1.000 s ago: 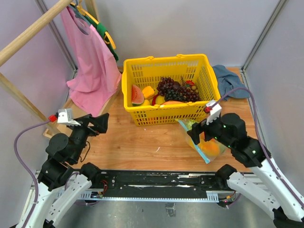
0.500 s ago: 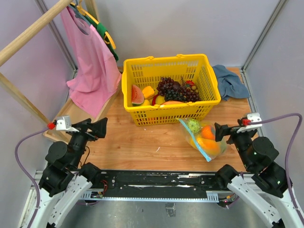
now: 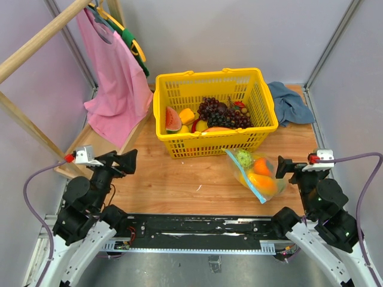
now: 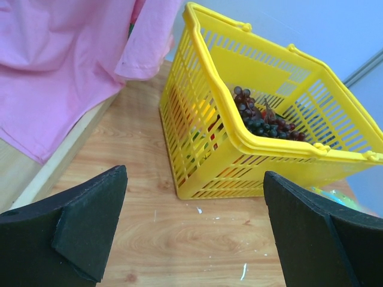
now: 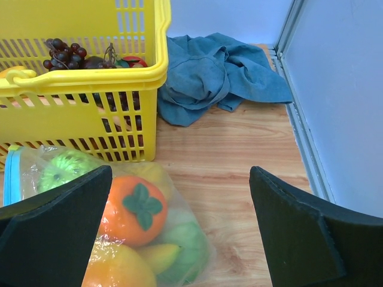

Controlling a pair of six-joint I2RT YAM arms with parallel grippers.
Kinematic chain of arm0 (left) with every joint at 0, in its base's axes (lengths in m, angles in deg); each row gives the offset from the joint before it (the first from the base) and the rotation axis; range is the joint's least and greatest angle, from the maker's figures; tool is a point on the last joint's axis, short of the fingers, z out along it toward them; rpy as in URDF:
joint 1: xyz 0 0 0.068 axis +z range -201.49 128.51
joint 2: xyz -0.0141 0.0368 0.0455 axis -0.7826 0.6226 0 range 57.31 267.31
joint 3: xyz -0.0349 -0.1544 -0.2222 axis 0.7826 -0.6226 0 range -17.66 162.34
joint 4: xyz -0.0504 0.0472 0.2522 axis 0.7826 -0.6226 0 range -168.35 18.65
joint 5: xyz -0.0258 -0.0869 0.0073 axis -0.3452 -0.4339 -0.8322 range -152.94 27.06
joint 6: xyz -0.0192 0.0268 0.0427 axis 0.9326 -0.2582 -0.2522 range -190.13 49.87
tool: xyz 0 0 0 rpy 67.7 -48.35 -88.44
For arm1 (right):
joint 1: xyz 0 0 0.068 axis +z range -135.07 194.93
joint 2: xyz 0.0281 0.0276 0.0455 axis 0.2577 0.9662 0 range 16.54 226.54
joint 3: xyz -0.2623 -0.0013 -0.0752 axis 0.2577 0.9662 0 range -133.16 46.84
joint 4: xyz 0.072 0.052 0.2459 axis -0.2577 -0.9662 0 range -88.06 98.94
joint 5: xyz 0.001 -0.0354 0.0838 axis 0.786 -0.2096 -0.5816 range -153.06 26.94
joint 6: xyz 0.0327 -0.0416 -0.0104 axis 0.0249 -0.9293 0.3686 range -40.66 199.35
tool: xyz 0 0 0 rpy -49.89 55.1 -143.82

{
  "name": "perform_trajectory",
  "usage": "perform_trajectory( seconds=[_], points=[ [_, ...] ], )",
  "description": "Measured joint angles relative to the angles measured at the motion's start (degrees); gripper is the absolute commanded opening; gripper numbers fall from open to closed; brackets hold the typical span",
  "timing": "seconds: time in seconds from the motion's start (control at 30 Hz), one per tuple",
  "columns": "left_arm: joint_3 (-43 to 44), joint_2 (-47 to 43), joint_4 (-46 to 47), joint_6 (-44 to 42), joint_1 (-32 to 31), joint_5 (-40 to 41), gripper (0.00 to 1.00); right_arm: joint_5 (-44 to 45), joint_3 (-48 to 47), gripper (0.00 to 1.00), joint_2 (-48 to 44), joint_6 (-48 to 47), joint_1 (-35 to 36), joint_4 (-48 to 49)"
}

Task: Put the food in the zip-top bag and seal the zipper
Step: Reset both arms

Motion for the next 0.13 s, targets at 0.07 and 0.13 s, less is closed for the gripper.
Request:
perform_trajectory(
  seconds=[0.07, 0.13],
  points=[
    [0.0, 0.7, 0.0, 0.0, 0.0, 0.0, 0.99, 0.3, 0.0, 0.99, 0.0, 0.0, 0.0, 0.0],
    [0.0, 1.3, 0.0, 0.0, 0.0, -0.2, 0.99, 0.6, 0.0, 0.99, -0.2, 0.0, 0.0, 0.0]
  ],
)
